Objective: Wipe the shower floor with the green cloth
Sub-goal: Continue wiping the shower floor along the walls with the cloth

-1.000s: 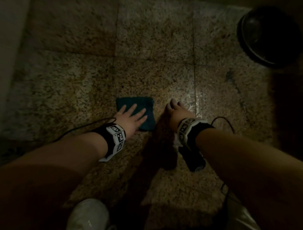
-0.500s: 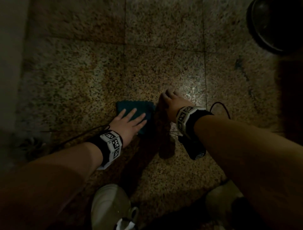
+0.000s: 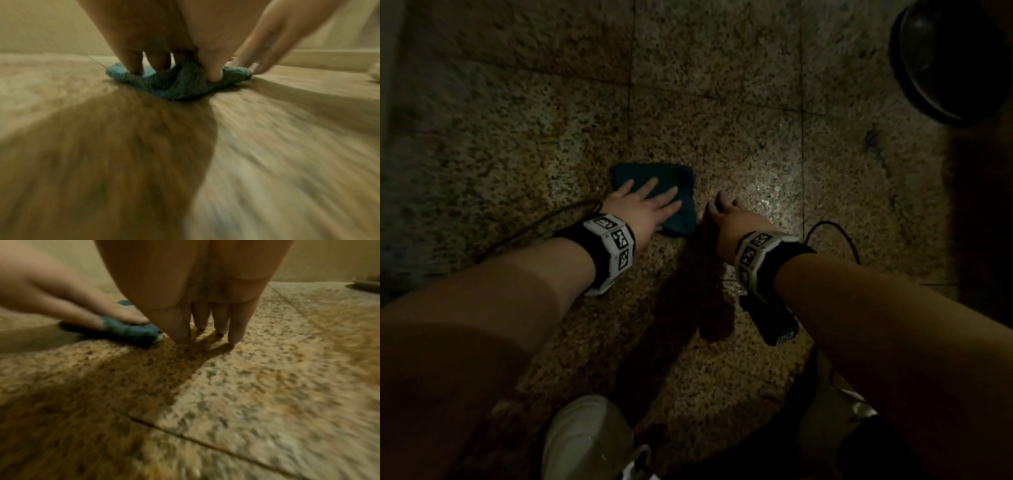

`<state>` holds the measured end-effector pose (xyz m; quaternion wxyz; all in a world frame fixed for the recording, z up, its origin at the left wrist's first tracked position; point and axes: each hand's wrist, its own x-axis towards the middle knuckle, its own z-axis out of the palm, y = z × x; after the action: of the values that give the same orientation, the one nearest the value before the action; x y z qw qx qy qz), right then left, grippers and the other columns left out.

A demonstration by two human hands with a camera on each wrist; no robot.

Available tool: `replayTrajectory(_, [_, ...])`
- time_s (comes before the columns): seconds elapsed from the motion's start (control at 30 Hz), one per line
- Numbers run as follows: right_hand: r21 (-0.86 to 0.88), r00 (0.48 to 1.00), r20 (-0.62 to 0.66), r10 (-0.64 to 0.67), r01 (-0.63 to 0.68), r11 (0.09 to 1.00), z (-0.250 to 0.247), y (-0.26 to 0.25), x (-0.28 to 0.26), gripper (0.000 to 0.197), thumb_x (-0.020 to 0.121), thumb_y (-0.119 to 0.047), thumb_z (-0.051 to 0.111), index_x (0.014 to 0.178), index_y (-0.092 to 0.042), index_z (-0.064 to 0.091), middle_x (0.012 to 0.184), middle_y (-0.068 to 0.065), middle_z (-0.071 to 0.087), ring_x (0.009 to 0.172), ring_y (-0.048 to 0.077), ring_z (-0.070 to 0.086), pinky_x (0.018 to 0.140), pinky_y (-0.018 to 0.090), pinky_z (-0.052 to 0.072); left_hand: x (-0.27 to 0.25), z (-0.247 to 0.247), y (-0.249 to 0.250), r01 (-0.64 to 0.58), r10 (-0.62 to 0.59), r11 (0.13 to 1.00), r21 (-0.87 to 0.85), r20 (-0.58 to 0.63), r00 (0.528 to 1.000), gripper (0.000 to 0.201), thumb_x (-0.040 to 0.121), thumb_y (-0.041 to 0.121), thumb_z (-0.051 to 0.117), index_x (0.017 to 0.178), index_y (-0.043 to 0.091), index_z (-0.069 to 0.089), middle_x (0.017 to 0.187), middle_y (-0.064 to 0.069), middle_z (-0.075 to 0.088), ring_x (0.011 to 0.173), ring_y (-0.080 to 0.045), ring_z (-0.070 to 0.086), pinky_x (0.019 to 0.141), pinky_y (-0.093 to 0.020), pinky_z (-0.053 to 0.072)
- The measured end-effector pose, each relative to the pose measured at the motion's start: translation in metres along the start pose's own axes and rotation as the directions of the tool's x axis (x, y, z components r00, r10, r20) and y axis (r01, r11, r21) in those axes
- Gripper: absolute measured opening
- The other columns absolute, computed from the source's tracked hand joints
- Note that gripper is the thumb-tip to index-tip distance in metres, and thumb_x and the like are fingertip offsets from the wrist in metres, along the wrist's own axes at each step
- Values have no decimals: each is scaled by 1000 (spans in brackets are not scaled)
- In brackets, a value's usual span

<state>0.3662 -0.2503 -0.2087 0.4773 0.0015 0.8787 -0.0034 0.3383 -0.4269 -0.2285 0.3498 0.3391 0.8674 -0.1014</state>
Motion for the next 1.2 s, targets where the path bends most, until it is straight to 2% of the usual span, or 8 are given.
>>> replayTrajectory(0.13, [-52, 994, -105, -42, 37, 998, -5, -2, 2, 55, 96, -14, 41, 149, -20, 25, 158, 6, 12, 140, 33, 25, 101, 46, 41, 0, -8, -2, -2, 2, 1000, 3, 30, 1000, 53, 105, 27, 22, 151, 28, -3, 158, 6, -12, 145, -27, -8, 116, -45, 4])
replayTrajectory(0.2, [-24, 982, -184, -44, 40, 999, -15, -2, 0, 38, 97, -20, 42, 135, -19, 50, 136, 10, 47, 114, 31, 52, 81, 35, 48, -6, -5, 0, 7, -7, 1000, 13, 35, 999, 52, 105, 27, 21, 151, 26, -3, 158, 4, -11, 145, -28, -6, 116, -46, 4])
replayTrajectory(0.27, [47, 970, -243, -10, 22, 999, -24, -2, -1, 31, 97, -23, 43, 123, -17, 60, 119, 10, 60, 100, 29, 59, 72, 31, 45, -14, 1, 0, 9, -10, 1000, 18, 45, 999, 52, 105, 27, 21, 151, 26, -3, 158, 4, -10, 145, -29, -6, 116, -45, 5])
replayTrajectory(0.4, [51, 941, -320, -113, 136, 989, -31, -12, 9, 45, 99, -27, 40, 143, -21, 37, 153, 6, 26, 133, 32, 37, 101, 41, 38, -36, 18, -5, 28, -30, 999, 24, 80, 996, 52, 105, 28, 19, 151, 25, -7, 158, 5, -14, 145, -28, -10, 116, -44, 2])
replayTrajectory(0.53, [-45, 949, -251, -189, 184, 982, -20, -28, 22, 61, 98, -19, 40, 152, -25, 12, 160, 1, -6, 146, 27, -4, 116, 46, 15, -57, 33, -11, 50, -49, 999, -7, 117, 992, 52, 105, 28, 17, 151, 27, -8, 157, 5, -16, 145, -27, -12, 116, -43, 1])
replayTrajectory(0.7, [-60, 940, -229, -251, 244, 968, 5, -33, 29, 59, 103, -29, 32, 152, -24, 1, 159, 3, -15, 145, 30, -11, 118, 45, 7, -78, 54, -12, 92, -77, 992, -90, 157, 985, 52, 105, 30, 17, 150, 30, -10, 157, 8, -17, 145, -24, -14, 117, -41, -2])
replayTrajectory(0.93, [-14, 945, -210, -251, 253, 967, 6, -29, 29, 71, 99, -12, 40, 152, -28, -5, 157, -2, -20, 145, 24, -17, 117, 40, -2, -75, 50, -18, 68, -65, 998, -12, 181, 981, 55, 105, 30, 18, 148, 31, -17, 155, 9, -21, 145, -22, -14, 117, -39, 0])
replayTrajectory(1.2, [18, 946, -216, -242, 252, 968, 8, -30, 30, 70, 99, -14, 39, 151, -29, -5, 157, -4, -20, 144, 22, -18, 117, 39, -1, -33, 19, -47, 262, -261, 935, -237, 39, 965, 59, 104, 28, 24, 150, 17, -9, 157, 3, -16, 145, -25, -8, 116, -41, 4])
